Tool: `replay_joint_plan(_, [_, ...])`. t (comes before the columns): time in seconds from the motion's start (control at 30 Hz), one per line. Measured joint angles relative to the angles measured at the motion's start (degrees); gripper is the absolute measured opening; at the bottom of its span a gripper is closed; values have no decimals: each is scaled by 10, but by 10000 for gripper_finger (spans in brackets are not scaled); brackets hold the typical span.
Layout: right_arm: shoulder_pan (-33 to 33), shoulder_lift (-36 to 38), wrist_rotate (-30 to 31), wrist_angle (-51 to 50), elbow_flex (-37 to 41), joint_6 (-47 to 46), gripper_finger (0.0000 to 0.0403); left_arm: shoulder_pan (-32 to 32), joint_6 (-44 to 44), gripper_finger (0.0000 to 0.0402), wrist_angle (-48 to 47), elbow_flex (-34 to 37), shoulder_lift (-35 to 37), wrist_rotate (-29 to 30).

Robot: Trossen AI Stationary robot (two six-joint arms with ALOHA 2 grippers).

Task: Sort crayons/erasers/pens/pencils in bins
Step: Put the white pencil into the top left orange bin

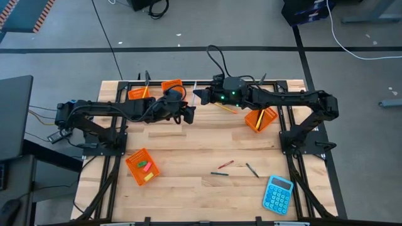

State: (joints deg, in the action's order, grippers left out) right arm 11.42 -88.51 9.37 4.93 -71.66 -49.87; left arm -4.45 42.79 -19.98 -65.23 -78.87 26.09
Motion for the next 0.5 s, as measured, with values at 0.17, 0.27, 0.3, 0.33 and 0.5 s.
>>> replay_joint_plan(0.17, [-3, 0, 0, 0, 0, 0, 41, 0, 0, 231, 0, 0, 0, 0])
replay_joint_plan(0.27, [-3, 0, 0, 0, 0, 0, 41, 0, 0, 222, 0, 0, 0, 0])
replay_joint_plan(0.3, [-3, 0, 0, 0, 0, 0, 41, 0, 0, 219, 0, 0, 0, 0])
replay_joint_plan(0.33, [-3, 0, 0, 0, 0, 0, 41, 0, 0, 217, 0, 0, 0, 0])
replay_joint_plan(0.5, [-4, 0, 0, 1, 0, -7, 41, 0, 0, 207, -1, 0, 0, 0])
